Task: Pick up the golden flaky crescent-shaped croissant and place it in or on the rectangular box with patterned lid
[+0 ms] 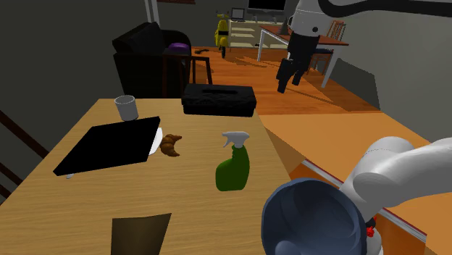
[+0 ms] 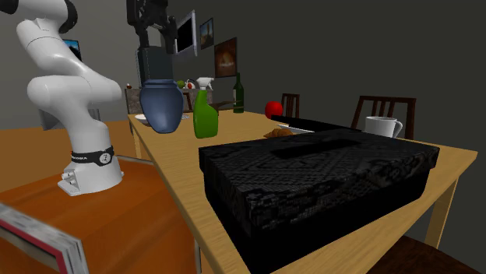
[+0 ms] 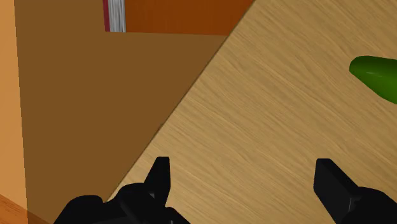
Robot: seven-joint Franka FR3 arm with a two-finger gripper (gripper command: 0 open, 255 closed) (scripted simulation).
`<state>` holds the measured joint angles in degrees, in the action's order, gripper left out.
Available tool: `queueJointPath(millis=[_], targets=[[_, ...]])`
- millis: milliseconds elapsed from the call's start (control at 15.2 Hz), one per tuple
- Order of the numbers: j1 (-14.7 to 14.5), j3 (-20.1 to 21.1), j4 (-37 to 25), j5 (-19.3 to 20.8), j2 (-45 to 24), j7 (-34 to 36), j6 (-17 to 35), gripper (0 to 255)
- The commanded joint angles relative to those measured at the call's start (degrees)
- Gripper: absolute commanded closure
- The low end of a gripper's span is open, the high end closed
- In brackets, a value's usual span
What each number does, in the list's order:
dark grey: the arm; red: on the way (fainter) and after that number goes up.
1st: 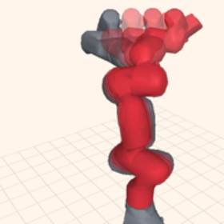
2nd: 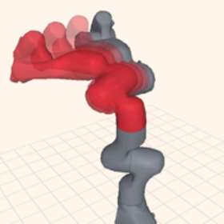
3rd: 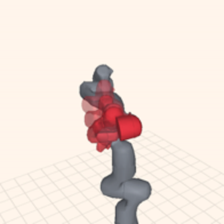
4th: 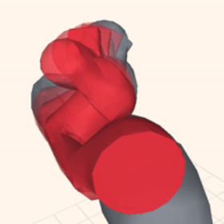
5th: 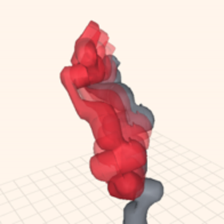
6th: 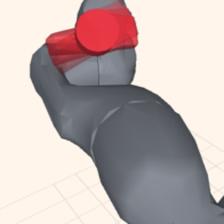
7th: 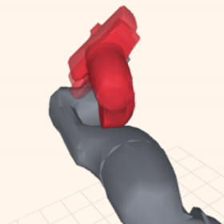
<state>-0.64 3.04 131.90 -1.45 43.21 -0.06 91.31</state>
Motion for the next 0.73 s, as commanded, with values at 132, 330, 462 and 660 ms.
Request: queueJointPath(millis=[132, 330, 462, 660], targets=[[-0.5, 2.3, 0.5, -0.6, -2.0, 2.2, 2.7, 0], [-1.1, 5.8, 0.6, -1.3, -5.6, 5.6, 6.8, 0], [-1.4, 8.1, 0.3, -1.4, -8.4, 7.9, 9.4, 0], [-1.7, 11.5, -0.8, -1.1, -13.0, 11.5, 13.2, 0]])
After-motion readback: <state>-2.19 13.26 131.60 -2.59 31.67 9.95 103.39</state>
